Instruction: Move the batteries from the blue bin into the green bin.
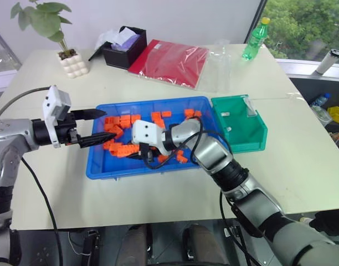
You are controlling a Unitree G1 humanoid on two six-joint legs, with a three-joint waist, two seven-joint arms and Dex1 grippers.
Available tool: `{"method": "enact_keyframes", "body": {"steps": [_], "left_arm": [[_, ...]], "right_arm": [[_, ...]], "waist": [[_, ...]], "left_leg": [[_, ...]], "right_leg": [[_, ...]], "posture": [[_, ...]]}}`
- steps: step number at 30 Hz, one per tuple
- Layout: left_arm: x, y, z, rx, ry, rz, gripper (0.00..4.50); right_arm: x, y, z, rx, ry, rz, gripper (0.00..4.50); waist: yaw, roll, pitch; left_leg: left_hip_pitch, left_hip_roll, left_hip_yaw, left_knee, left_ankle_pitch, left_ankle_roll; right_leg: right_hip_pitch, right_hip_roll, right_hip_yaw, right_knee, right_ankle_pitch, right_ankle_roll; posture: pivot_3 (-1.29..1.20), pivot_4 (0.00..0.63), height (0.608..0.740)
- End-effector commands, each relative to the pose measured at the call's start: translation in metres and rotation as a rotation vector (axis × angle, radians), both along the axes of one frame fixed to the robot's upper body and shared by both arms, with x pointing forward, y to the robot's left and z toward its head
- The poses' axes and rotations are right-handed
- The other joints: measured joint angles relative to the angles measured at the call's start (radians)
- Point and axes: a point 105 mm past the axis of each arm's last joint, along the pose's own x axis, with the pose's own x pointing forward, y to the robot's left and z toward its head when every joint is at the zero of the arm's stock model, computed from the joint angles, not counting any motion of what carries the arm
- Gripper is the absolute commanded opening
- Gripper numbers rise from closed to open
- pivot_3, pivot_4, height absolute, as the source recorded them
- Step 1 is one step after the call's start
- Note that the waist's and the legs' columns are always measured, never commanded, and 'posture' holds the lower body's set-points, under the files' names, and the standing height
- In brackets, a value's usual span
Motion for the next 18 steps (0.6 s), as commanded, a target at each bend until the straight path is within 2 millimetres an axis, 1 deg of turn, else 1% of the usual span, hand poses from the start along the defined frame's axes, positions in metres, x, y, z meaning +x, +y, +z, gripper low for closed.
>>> {"method": "enact_keyframes", "body": {"steps": [1,2,4,5,6,7,8,9,11,13,15,18], "left_arm": [[-0.003,0.0,0.012,0.006,-0.043,-0.003,4.5],[-0.003,0.0,0.012,0.006,-0.043,-0.003,4.5],[-0.003,0.0,0.012,0.005,-0.042,-0.003,4.5],[-0.003,0.0,0.012,0.006,-0.042,-0.003,4.5],[-0.002,0.0,0.011,0.005,-0.041,-0.003,4.5],[-0.002,0.0,0.011,0.005,-0.04,-0.003,4.5],[-0.002,0.0,0.011,0.005,-0.039,-0.004,4.5],[-0.002,0.0,0.01,0.005,-0.039,-0.004,4.5],[-0.001,-0.001,0.01,0.005,-0.039,-0.005,4.5],[-0.001,-0.002,0.01,0.003,-0.039,-0.007,4.5],[0.0,-0.002,0.009,0.0,-0.041,-0.007,4.5],[0.001,-0.003,0.008,-0.002,-0.042,-0.008,4.5]], "right_arm": [[-0.005,0.007,0.006,0.03,-0.043,0.033,1.7],[-0.006,0.007,0.005,0.028,-0.039,0.037,2.26],[-0.008,0.007,0.003,0.025,-0.035,0.042,3.03],[-0.008,0.008,0.003,0.026,-0.036,0.041,3.59],[-0.009,0.008,0.003,0.026,-0.038,0.041,3.79],[-0.009,0.008,0.004,0.027,-0.042,0.041,4.34],[-0.01,0.008,0.005,0.026,-0.045,0.041,4.47],[-0.01,0.008,0.006,0.026,-0.048,0.041,4.47],[-0.004,0.007,0.015,0.032,-0.074,0.011,4.47],[0.008,0.004,0.031,0.053,-0.091,-0.067,4.47],[0.021,0.0,0.051,0.095,-0.057,-0.166,4.47],[0.032,-0.007,0.073,0.133,-0.01,-0.268,4.47]], "waist": [[0.0,0.0,0.0],[0.0,0.0,0.0],[0.0,0.0,0.0],[0.0,0.0,0.0],[0.001,0.0,0.0],[0.001,0.0,0.0],[0.001,0.0,0.0],[0.001,0.0,0.0],[0.001,0.0,0.0],[0.0,0.0,0.0],[0.001,0.0,0.0],[0.002,0.0,0.0]], "left_leg": [[0.0,0.0,0.0,0.0,0.0,0.0],[0.0,0.0,0.0,0.0,0.0,0.0],[0.0,0.0,0.0,0.0,0.0,0.0],[0.0,0.0,0.0,0.0,0.0,0.0],[0.0,0.0,0.0,0.0,0.0,0.0],[0.0,0.0,0.0,0.0,0.0,0.0],[0.0,0.0,0.0,0.0,0.0,0.0],[0.0,0.0,0.0,0.0,0.0,0.0],[0.0,0.0,0.0,0.0,0.0,0.0],[0.0,0.0,0.0,0.0,0.0,0.0],[0.0,0.0,0.0,0.0,0.0,0.0],[0.0,0.0,0.0,0.0,0.0,0.0]], "right_leg": [[0.0,0.0,0.0,0.0,0.0,0.0],[0.0,0.0,0.0,0.0,0.0,0.0],[0.0,0.0,0.0,0.0,0.0,0.0],[0.0,0.0,0.0,0.0,0.0,0.0],[0.0,0.0,0.0,0.0,0.0,0.0],[0.0,0.0,0.0,0.0,0.0,0.0],[0.0,0.0,0.0,0.0,0.0,0.0],[0.0,0.0,0.0,0.0,0.0,0.0],[0.0,0.0,0.0,0.0,0.0,0.0],[0.0,0.0,0.0,0.0,0.0,0.0],[0.0,0.0,0.0,0.0,0.0,0.0],[0.0,0.0,0.0,0.0,0.0,0.0]], "posture": [[0.0,0.15,0.74],[0.0,0.15,0.74],[0.0,0.15,0.74],[0.0,0.15,0.74],[0.0,0.15,0.74],[0.0,0.15,0.74],[0.0,0.15,0.74],[0.0,0.15,0.74],[0.0,0.15,0.74],[0.0,0.15,0.74],[0.0,0.15,0.74],[0.0,0.15,0.74]]}}
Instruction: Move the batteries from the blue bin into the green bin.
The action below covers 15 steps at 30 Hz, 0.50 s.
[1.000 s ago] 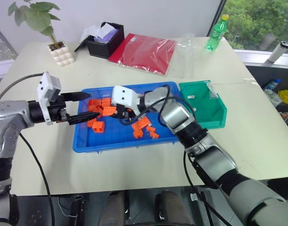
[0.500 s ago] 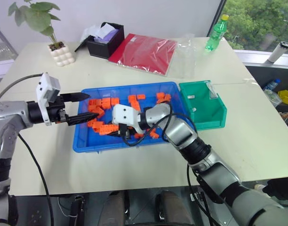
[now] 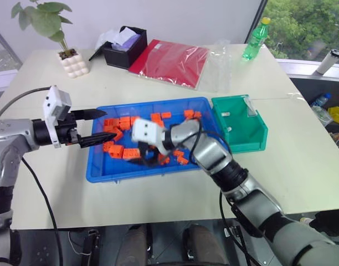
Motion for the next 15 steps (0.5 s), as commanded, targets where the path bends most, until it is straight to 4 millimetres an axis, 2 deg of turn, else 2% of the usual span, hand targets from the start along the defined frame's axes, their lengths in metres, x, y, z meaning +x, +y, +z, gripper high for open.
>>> {"method": "enact_keyframes", "body": {"steps": [1,5,8,11,15], "left_arm": [[0.001,-0.002,0.009,-0.001,-0.046,-0.008,4.5],[0.003,-0.004,0.009,-0.007,-0.054,-0.007,4.5],[0.004,-0.005,0.008,-0.013,-0.056,-0.008,4.5],[0.004,-0.005,0.006,-0.017,-0.054,-0.008,4.5],[0.006,-0.007,0.005,-0.026,-0.056,-0.01,4.5]], "right_arm": [[0.003,-0.003,0.041,0.111,0.033,-0.088,4.47],[0.001,-0.014,0.05,0.166,0.247,-0.207,4.47],[-0.016,-0.024,0.052,0.153,0.374,-0.206,4.47],[-0.03,-0.033,0.05,0.126,0.424,-0.193,4.47],[-0.033,-0.043,0.035,0.071,0.438,-0.221,4.47]], "waist": [[0.001,0.0,0.0],[0.0,0.0,0.0],[0.001,0.0,0.0],[0.001,0.0,0.0],[0.0,0.0,0.0]], "left_leg": [[0.0,0.0,0.0,0.0,0.0,0.0],[0.0,0.0,0.0,-0.001,0.0,0.0],[0.0,0.0,0.0,-0.001,0.0,0.0],[0.0,0.0,0.0,-0.001,0.0,0.0],[0.0,0.0,0.0,-0.002,-0.001,0.002]], "right_leg": [[0.0,0.0,0.0,0.0,0.0,0.0],[0.0,0.0,0.0,0.0,0.0,0.0],[0.0,0.0,0.0,0.0,0.0,0.0],[0.0,-0.001,0.0,0.0,0.0,0.0],[-0.001,-0.001,0.0,0.0,0.0,0.0]], "posture": [[0.0,0.15,0.74],[0.0,0.15,0.74],[0.0,0.15,0.74],[0.0,0.15,0.74],[0.0,0.15,0.74]]}}
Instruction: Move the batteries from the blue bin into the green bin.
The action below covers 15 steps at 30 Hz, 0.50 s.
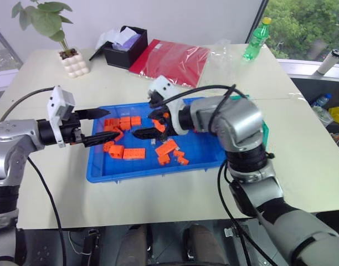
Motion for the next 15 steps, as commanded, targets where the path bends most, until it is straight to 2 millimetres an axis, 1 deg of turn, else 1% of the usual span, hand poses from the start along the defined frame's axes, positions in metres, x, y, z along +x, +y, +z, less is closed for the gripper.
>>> {"method": "enact_keyframes", "body": {"steps": [1,4,9,15], "left_arm": [[0.002,-0.002,0.007,-0.001,-0.039,-0.005,4.5],[0.004,-0.005,0.007,-0.006,-0.044,-0.008,4.5],[0.006,-0.006,0.008,-0.011,-0.052,-0.007,4.5],[0.005,-0.005,0.008,-0.01,-0.054,0.001,4.5]], "right_arm": [[-0.005,-0.002,-0.008,-0.029,-0.008,0.011,4.47],[-0.003,0.0,-0.024,-0.051,0.015,-0.004,4.47],[0.002,0.01,-0.048,-0.075,0.059,-0.022,4.47],[0.013,0.015,-0.059,-0.073,0.096,-0.066,4.47]], "waist": [[0.0,0.0,0.0],[-0.001,0.0,0.0],[-0.002,0.0,0.0],[0.0,0.0,0.0]], "left_leg": [[0.0,0.0,0.0,0.0,0.0,0.001],[0.0,0.0,0.0,0.0,-0.001,0.001],[0.0,0.0,0.0,0.0,0.001,-0.001],[0.0,0.0,0.001,0.0,0.001,-0.001]], "right_leg": [[0.0,0.0,0.0,0.0,0.0,0.0],[0.0,0.0,0.0,0.0,0.0,0.0],[-0.001,0.0,0.0,0.0,0.0,0.0],[-0.001,0.0,0.0,0.0,0.0,0.0]], "posture": [[0.0,0.15,0.74],[0.0,0.15,0.74],[0.0,0.15,0.74],[0.0,0.15,0.74]]}}
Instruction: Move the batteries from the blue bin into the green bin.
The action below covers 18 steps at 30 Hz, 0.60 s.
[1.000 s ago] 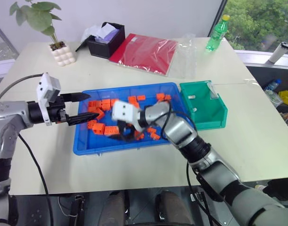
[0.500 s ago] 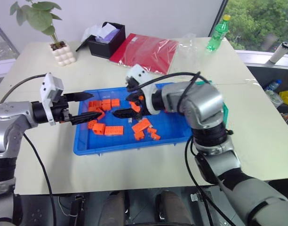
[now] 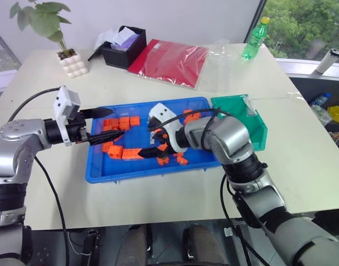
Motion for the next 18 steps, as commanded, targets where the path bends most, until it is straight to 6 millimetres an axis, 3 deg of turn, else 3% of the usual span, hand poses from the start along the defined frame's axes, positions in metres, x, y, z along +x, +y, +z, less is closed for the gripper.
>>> {"method": "enact_keyframes", "body": {"steps": [1,18], "left_arm": [[-0.001,0.001,0.011,0.005,-0.053,0.005,4.5],[-0.002,-0.002,0.009,-0.025,-0.077,0.026,4.5]], "right_arm": [[0.006,0.008,0.006,0.02,-0.027,-0.003,4.47],[0.043,0.009,-0.011,-0.051,-0.082,-0.153,4.47]], "waist": [[0.001,0.0,0.0],[0.0,0.0,0.0]], "left_leg": [[0.0,0.0,0.0,0.0,0.0,0.0],[0.0,0.0,0.0,0.0,0.0,0.0]], "right_leg": [[0.0,0.0,0.0,0.0,0.0,0.0],[0.0,0.0,0.0,0.0,0.0,0.0]], "posture": [[0.0,0.15,0.74],[0.0,0.15,0.74]]}}
